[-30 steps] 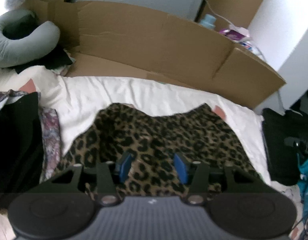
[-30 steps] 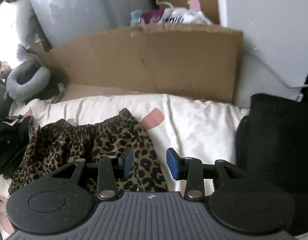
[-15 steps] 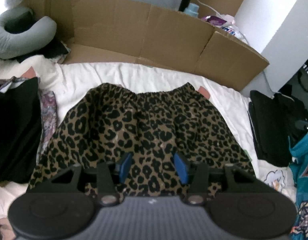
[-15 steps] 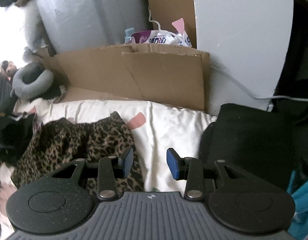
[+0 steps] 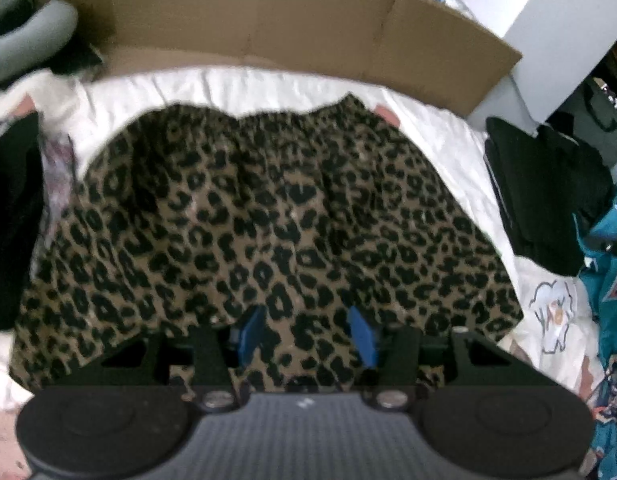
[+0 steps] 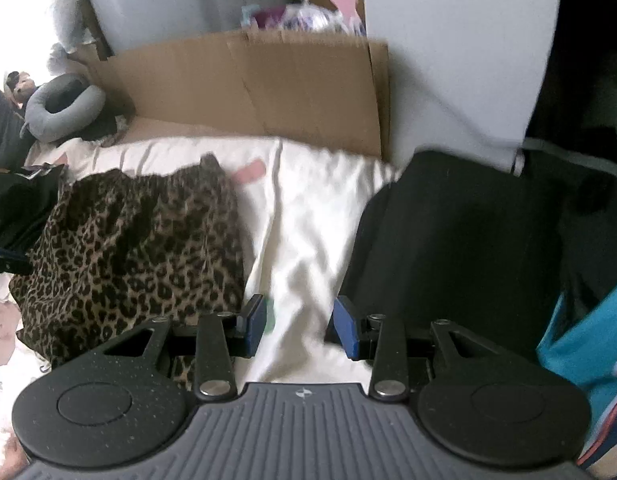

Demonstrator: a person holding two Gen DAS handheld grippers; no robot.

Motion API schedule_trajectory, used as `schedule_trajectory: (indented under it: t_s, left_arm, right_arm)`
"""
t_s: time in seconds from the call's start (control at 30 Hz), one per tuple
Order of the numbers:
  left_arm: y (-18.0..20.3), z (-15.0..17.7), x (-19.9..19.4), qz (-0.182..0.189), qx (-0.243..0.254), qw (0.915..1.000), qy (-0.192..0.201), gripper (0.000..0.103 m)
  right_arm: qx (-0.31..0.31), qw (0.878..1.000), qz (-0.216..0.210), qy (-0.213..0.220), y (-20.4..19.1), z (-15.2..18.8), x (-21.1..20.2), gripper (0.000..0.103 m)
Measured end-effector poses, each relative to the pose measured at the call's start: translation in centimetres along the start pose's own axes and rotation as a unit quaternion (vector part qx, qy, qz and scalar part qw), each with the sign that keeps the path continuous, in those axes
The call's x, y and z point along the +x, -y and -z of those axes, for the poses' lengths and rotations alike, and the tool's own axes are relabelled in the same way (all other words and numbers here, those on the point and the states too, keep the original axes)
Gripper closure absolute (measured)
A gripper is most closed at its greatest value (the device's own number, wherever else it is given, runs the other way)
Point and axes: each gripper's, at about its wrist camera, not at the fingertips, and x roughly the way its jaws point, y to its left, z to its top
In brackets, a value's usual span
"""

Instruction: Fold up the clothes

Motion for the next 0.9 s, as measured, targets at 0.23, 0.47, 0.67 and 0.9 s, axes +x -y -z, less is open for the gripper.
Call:
schedule_trajectory:
  t_s: [0.23, 0.47, 0.67, 0.9]
  left_arm:
    - [1.4, 2.7, 1.7, 0.026, 0.013, 0.9992, -0.028, 0.051]
    - [2.7, 4.7, 2.5, 0.063, 0.019, 0.9960, -0.061, 0.051]
    - [3.8, 6.5, 3.9, 0.102, 0.012, 0.9903, -0.094, 0.045]
    - [3.9, 8.4, 6.2, 0.103, 0.005, 0.9894, -0.103, 0.078]
  right_arm:
    - [0.051, 0.998, -0.039, -0.027, -1.4, 4.9, 4.6, 0.059]
    - [0.083, 0.993, -0.069, -0.036, -3.7, 6.8, 7.8, 0.059]
    - [0.105, 0.991, -0.072, -0.041, -4.7, 7.7, 9.5, 0.059]
    - [0.107, 0.991, -0.071, -0.037, -5.6, 8.0, 10.4, 0.095]
